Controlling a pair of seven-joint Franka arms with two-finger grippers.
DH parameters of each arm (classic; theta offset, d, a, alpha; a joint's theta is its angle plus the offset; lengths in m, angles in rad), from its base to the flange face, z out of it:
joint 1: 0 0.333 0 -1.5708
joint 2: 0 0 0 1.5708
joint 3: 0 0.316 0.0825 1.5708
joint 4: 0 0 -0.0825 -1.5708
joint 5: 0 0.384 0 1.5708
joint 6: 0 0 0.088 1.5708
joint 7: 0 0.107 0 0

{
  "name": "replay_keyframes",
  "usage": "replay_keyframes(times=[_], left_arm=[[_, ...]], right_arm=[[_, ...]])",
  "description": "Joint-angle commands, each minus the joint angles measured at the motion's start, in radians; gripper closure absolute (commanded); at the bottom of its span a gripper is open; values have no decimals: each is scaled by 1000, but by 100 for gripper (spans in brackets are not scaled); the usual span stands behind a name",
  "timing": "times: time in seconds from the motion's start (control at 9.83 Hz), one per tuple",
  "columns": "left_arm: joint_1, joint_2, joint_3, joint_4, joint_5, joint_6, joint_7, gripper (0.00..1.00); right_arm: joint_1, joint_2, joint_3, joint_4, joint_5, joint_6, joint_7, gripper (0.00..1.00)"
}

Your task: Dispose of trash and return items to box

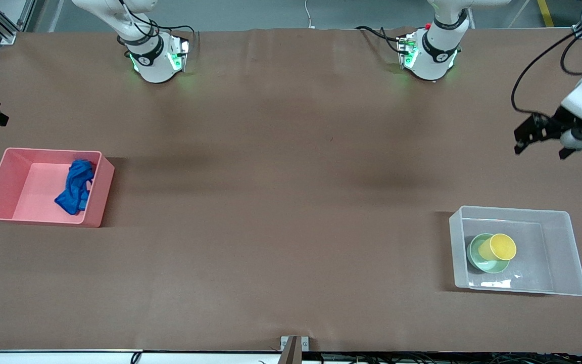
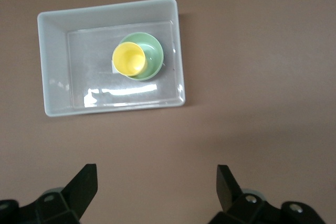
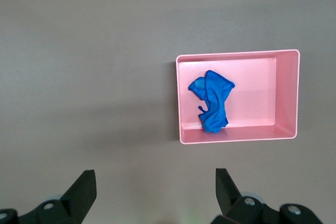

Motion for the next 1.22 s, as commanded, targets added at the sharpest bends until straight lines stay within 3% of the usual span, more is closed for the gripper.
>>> replay_keyframes(times=[0.0,0.2,0.31,1.12], left_arm=[[-1,93,-23,220,23,-193,-61,0],[-3,177,-33,426,17,-380,-69,0],[-3,185,-34,463,9,-408,-72,0],[8,178,-31,425,-35,-438,-113,0]], right_arm=[[-11,-4,4,4,9,-11,-21,0],[-9,-4,4,15,9,-9,-21,0],[-11,-4,4,15,9,-9,-21,0],[-29,32,12,67,9,-52,-33,0]])
